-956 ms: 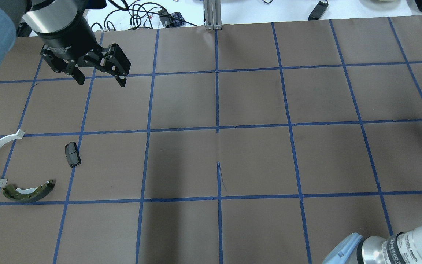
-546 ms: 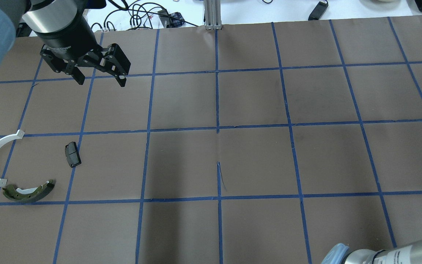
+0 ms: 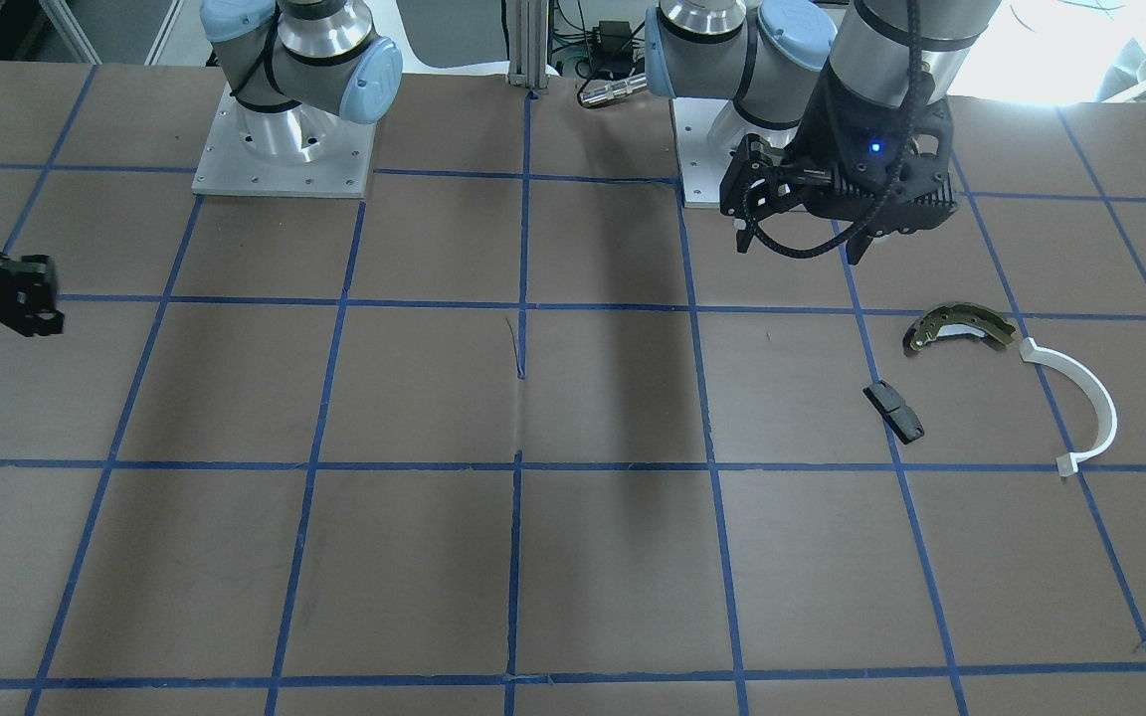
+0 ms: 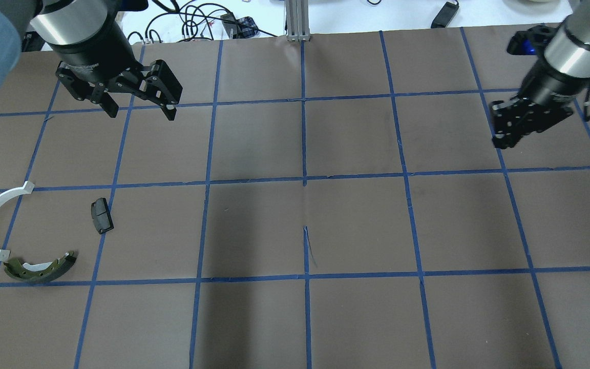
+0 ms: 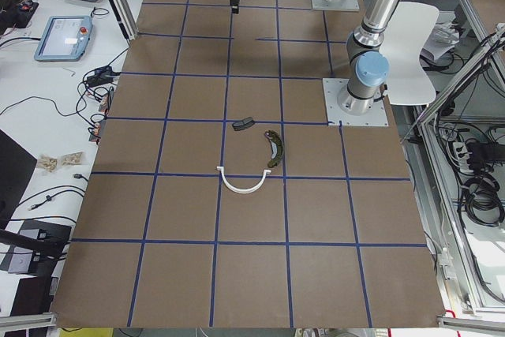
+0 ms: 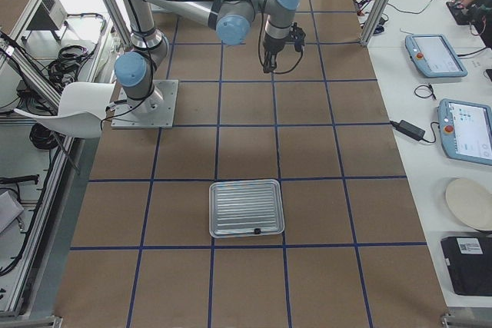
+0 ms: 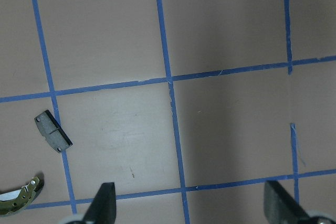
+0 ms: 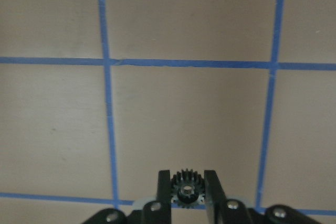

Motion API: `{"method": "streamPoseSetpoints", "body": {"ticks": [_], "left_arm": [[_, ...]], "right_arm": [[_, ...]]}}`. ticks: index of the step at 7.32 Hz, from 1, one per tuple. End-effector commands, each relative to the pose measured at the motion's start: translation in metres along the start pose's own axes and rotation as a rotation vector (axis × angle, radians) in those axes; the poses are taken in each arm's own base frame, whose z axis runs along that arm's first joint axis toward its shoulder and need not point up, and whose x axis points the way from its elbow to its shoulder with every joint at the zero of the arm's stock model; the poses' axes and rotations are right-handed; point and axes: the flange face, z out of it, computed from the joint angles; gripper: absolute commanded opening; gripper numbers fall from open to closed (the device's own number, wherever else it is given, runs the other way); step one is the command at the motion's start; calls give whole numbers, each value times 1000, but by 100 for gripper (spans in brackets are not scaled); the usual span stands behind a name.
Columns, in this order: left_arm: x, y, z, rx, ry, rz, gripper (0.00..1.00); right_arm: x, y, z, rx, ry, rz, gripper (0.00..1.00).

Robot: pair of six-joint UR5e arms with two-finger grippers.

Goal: Place bearing gear from tray to pile

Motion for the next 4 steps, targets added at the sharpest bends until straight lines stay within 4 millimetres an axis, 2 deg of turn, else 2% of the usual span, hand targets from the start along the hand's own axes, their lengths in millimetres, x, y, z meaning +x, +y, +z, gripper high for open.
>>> {"method": "streamPoseSetpoints", "body": {"ticks": [1, 2, 3, 4], "left_arm": [[0, 0, 1, -1, 0, -1, 100], [0, 0, 1, -1, 0, -1, 100], [0, 0, 0, 0, 0, -1, 100], [0, 0, -1, 0, -2, -1, 100]], "right_arm": [[-146, -9, 45, 61, -37, 113, 0], [-206, -12, 85, 80, -40, 141, 0], [-251, -14, 127, 101, -41, 156, 0], [-278, -15, 163, 97, -37, 134, 0]]}}
